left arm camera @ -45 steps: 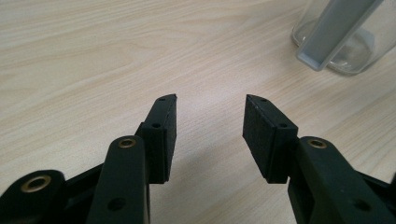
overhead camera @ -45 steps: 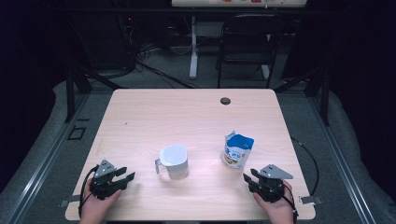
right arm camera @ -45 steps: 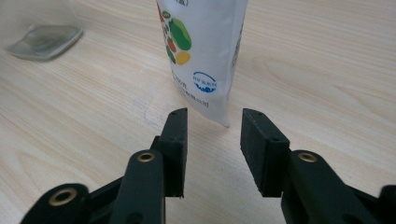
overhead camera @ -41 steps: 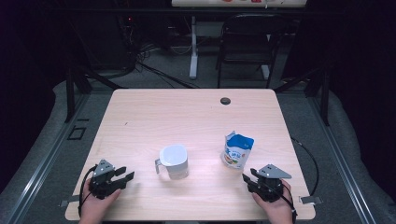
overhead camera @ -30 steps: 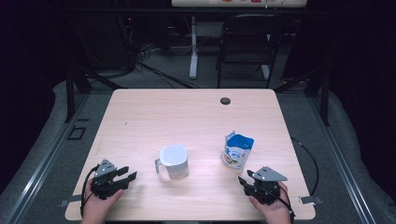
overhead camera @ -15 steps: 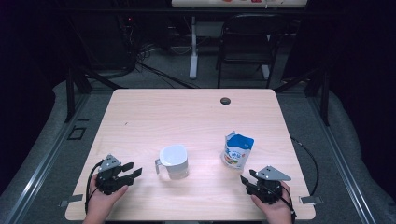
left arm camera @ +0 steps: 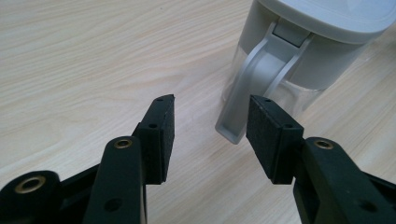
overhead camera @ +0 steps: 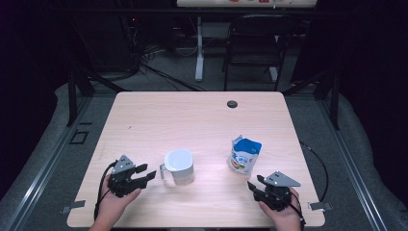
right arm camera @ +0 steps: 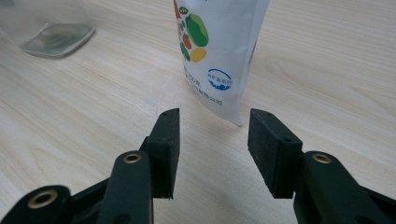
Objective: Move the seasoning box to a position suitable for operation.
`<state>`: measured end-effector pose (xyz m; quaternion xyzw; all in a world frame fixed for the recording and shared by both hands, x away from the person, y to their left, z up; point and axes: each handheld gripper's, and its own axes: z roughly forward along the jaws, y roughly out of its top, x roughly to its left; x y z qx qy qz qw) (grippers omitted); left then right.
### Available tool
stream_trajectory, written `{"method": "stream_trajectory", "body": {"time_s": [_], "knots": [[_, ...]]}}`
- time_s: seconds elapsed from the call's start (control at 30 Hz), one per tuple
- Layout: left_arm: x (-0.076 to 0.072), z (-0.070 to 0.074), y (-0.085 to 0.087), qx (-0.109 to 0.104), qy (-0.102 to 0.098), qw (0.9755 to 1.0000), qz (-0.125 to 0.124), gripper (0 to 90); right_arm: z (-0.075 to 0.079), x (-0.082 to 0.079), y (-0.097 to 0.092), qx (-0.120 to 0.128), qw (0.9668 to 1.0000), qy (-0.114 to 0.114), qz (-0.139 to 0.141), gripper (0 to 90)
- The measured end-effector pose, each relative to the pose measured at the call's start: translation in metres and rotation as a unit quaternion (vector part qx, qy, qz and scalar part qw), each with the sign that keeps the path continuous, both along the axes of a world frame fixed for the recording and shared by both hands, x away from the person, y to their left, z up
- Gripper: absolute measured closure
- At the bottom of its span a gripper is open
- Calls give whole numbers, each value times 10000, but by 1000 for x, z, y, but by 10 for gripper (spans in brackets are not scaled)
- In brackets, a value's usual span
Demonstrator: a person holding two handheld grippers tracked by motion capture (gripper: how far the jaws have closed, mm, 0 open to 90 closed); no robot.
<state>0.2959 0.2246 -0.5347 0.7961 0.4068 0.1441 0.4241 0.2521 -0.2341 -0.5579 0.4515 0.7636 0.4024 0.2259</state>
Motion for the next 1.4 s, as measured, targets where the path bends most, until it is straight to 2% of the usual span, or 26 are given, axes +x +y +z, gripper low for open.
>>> {"method": "stream_trajectory", "body": {"time_s": [0.07, 0.17, 0.27, 0.3, 0.47, 0.77, 0.9, 0.97, 1.17, 1.3, 1.4], "knots": [[0, 0, -4, 45, 18, 10000, -53, 525, 0, 0, 0, 4, 10000, 1, 4, 538], [0, 0, -9, 102, -37, 9999, 4, 528, 0, 0, 0, -16, 10000, 0, 21, 536], [1, 0, -9, 45, -14, 10000, 37, 528, 0, 0, 0, 20, 10000, -25, 11, 531], [0, 1, -9, 43, 28, 10000, 29, 527, 0, 0, 0, 25, 10000, -29, 5, 530], [-4, 2, -11, 68, -21, 9999, -100, 521, 1, -1, -1, 58, 10000, -36, 4, 529], [5, -7, -31, 227, -2, 9997, 54, 522, 1, -1, 0, 8, 10000, -46, 19, 528], [8, -9, -35, 282, 19, 9995, 163, 553, 1, 0, -1, 23, 10000, -22, 24, 527], [9, -11, -38, 226, 24, 9996, 179, 580, 1, 0, -1, 28, 10000, -19, 27, 527], [13, -13, -40, 306, -60, 9991, 292, 629, 0, 0, 0, 52, 10000, -27, 49, 523], [16, -13, -39, 245, -91, 9993, 266, 664, 0, 0, 0, 19, 10000, -27, 65, 523], [16, -13, -39, 285, -77, 9993, 235, 674, 1, 0, 0, 21, 10000, -19, 69, 523]]}}
